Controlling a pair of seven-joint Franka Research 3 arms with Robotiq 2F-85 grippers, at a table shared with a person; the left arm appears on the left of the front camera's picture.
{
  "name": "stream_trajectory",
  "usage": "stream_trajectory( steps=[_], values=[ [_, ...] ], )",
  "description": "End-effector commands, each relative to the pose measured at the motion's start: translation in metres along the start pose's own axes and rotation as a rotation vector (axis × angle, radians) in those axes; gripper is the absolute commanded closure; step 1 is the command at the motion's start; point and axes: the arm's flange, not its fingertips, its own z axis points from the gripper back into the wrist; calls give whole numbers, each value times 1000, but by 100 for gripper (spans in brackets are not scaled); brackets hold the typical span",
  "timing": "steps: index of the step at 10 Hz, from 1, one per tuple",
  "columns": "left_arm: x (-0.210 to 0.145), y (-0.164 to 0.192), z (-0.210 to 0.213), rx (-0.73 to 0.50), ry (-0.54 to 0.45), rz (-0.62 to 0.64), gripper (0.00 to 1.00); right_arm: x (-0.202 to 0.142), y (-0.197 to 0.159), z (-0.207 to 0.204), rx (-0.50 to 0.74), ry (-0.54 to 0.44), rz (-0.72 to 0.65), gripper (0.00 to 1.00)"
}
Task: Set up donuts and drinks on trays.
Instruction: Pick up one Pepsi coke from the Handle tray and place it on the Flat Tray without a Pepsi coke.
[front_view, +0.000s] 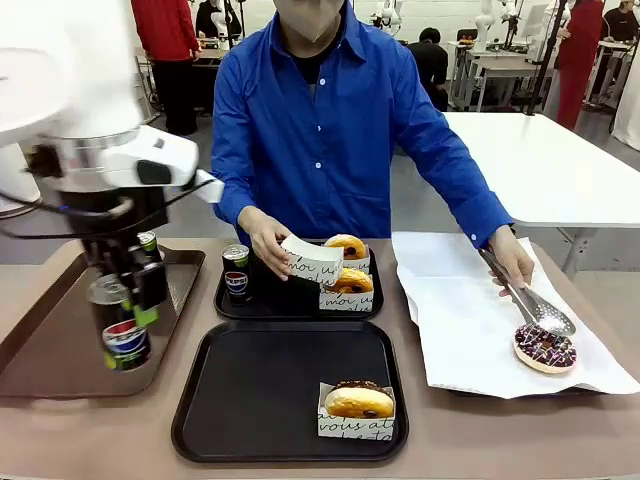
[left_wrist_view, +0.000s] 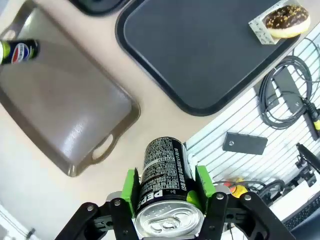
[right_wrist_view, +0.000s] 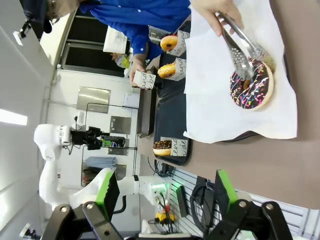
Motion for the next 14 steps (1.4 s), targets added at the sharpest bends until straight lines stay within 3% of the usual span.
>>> stream_trajectory(
  steps=[1,9,14],
  values=[
    [3,11,-5,-36,-39,-5,43,1,1,0,20,-10,16,0],
    [12,26,-4,-69,-79,43,43,1,1,0,20,-10,16,0],
    [81,31,4,-85,-127,125,43,1,1,0,20,-10,16,0]
  ],
)
